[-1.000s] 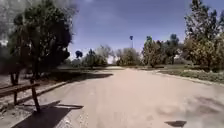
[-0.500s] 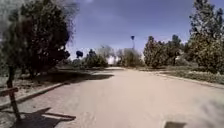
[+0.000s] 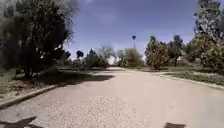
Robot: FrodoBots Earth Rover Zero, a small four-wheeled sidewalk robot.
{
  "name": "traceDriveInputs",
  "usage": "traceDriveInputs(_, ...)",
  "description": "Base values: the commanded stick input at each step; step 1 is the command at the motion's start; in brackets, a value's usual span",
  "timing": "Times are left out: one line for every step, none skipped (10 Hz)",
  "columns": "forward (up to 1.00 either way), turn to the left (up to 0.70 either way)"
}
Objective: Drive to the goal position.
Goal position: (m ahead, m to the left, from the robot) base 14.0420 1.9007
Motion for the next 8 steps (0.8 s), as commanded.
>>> traceDriveInputs(0.70,0.00)
traceDriveInputs(0.70,0.00)
traceDriveInputs(0.70,0.00)
traceDriveInputs(0.70,0.00)
traceDriveInputs(0.70,0.00)
traceDriveInputs(0.70,0.00)
traceDriveInputs(0.70,0.00)
traceDriveInputs(0.70,0.00)
